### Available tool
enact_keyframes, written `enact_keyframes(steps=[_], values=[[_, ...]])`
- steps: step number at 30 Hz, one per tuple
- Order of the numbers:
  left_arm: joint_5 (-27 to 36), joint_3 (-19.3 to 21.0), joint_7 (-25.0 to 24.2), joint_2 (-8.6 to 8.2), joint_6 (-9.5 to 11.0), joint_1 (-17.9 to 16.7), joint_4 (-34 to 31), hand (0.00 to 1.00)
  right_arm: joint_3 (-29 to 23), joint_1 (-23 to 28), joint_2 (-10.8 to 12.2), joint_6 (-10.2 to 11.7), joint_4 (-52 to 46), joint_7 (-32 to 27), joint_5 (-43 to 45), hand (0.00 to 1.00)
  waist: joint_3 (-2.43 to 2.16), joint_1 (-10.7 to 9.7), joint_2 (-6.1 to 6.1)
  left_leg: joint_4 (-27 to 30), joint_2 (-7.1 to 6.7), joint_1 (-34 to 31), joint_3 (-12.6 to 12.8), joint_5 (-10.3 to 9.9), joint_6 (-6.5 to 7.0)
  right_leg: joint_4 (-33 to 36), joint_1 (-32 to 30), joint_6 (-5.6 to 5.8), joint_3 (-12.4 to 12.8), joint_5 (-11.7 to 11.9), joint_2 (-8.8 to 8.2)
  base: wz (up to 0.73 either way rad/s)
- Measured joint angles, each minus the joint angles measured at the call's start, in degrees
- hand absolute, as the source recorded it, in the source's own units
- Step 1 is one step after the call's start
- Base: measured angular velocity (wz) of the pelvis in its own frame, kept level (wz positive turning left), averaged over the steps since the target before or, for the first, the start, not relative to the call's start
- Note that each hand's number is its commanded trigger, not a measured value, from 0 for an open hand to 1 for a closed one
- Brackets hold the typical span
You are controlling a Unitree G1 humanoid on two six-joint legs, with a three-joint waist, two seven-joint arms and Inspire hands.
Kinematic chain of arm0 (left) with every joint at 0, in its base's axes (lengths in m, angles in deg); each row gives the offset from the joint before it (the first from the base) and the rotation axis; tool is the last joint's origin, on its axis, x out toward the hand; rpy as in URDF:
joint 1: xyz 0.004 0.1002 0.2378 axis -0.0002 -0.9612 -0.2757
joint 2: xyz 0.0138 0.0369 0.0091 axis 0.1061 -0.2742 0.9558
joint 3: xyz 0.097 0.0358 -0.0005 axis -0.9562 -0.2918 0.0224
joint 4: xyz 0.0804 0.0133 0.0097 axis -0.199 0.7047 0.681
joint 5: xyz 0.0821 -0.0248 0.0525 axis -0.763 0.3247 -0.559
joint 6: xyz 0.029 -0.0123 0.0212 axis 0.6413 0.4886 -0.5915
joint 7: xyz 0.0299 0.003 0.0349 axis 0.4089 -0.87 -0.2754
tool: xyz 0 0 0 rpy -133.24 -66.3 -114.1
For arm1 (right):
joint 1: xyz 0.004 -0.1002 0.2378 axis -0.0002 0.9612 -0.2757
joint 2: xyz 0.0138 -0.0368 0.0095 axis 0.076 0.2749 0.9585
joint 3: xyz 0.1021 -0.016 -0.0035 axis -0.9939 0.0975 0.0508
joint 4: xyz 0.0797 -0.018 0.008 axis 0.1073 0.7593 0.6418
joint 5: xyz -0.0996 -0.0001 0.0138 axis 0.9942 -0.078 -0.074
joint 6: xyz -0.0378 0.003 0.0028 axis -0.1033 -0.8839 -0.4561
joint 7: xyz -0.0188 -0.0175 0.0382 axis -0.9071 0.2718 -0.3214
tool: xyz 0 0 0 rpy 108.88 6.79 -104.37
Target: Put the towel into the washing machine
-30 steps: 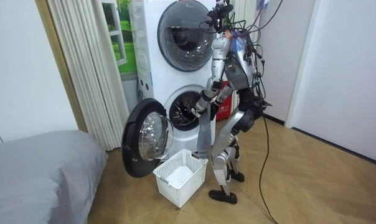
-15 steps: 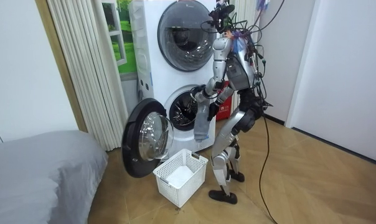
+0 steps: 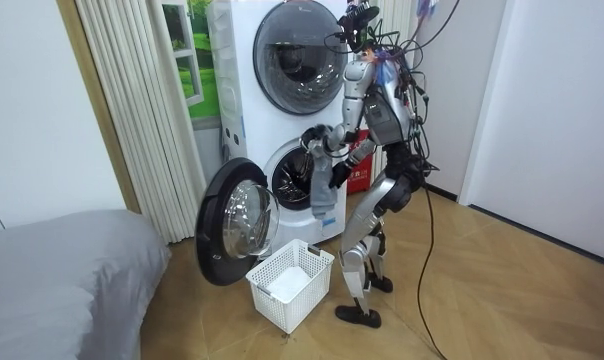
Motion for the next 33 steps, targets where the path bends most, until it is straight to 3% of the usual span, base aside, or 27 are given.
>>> enact_keyframes(steps=[2, 10, 12, 14, 16, 19, 22, 24, 27, 33], values=[[0.0, 0.95, 0.0, 0.0, 0.0, 0.57, 0.0, 0.0, -0.37, -0.2, 0.44, 0.48, 0.18, 0.02, -0.69, 1.0, -0.01, -0.55, -0.02, 0.0, -0.07, 0.03, -0.27, 0.03, -0.01, 0.02, 0.06, -0.01, -0.11, 0.01, -0.09, 0.0], [0.77, 2.1, -0.03, -0.63, 0.0, 0.89, -0.09, 0.0, -1.15, 0.14, 1.13, 0.26, 1.13, 0.07, -0.87, 1.0, -0.1, -0.19, -0.05, -0.37, 0.01, 1.91, -0.7, 0.1, -0.12, -1.3, 2.53, -0.02, -0.52, 0.25, 0.27, 0.0], [4.98, 4.73, -0.36, -3.06, 0.12, 0.93, -1.26, 0.0, -1.14, 0.08, 1.18, -1.8, 3.49, 0.24, -0.32, 1.0, -0.21, 1.38, 0.07, -1.11, 0.11, 2.15, -0.76, 0.13, -0.17, -2.12, 2.97, 0.03, -0.52, 0.7, 0.53, -0.02], [11.36, 5.92, -1.3, -3.93, 1.47, 0.98, -1.61, 0.0, -1.07, 0.19, 0.87, -4.43, 5.86, 0.85, -0.03, 1.0, -0.2, 2.61, 0.06, -1.68, -0.16, 2.63, -0.49, 0.24, -0.14, -2.11, 3.01, 0.07, -0.26, 0.81, 0.27, -0.07], [15.33, 6.22, -1.56, -3.17, 2.23, 0.42, -1.13, 0.0, -0.97, 0.87, 0.98, -7.33, 6.78, 2.21, 0.28, 1.0, -0.16, 3.75, 0.07, -2.81, -0.61, 3.31, -0.01, 0.62, -0.07, -2.12, 3.05, 0.07, -0.09, 0.81, -0.27, -0.02], [15.84, 6.26, -1.91, 0.17, 2.12, -2.78, 4.3, 0.0, -1.01, 2.21, 0.76, -10.54, 6.56, 3.6, 4.42, 1.0, -0.1, 5.39, 0.19, -4.72, -1.14, 4.46, 0.89, 1.24, -0.13, -2.31, 3.04, 0.11, 0.36, 0.79, -0.65, -0.04], [12.71, 6.81, -1.47, 4.68, 1.05, -10.66, 14.3, 0.0, -1.11, 2.69, 0.23, -12.2, 6.44, 4.02, 6.6, 1.0, 0.12, 6.04, 1.17, -5.76, -1.08, 4.13, 0.47, 1.56, -0.41, -3.48, 2.93, -0.13, -0.21, 0.93, -0.46, 0.04], [9.65, 6.7, -1.08, 6.22, 0.84, -14.01, 19.37, 0.0, -0.97, 3.09, -1.34, -12.17, 6.19, 4.57, 6.01, 1.0, 0.37, 6.56, 1.64, -6.08, -1.2, 3.65, -0.01, 1.61, -0.49, -3.95, 2.7, -0.16, -0.7, 0.86, -0.51, 0.14], [2.02, 6.88, 0.91, 6.86, 0.84, -16.74, 26.11, 0.0, -1.07, 3.73, -3.53, -12.14, 6.22, 4.97, 3.83, 1.0, 0.45, 8.15, 1.99, -6.52, -2.01, 3.04, -0.18, 1.83, -0.37, -3.64, 1.81, 0.04, -1.06, 0.27, -1.36, 0.13], [-4.21, 6.67, 4.38, 6.41, 0.95, -17.77, 30.64, 0.0, -1.18, 2.16, -5.86, -11.65, 7.9, 5.39, 3.52, 1.0, 0.46, 8.95, 2.0, -6.31, -2.47, 1.81, -0.5, 1.9, -0.26, -3.14, 0.83, 0.25, -1.53, -0.12, -1.95, 0.06]])
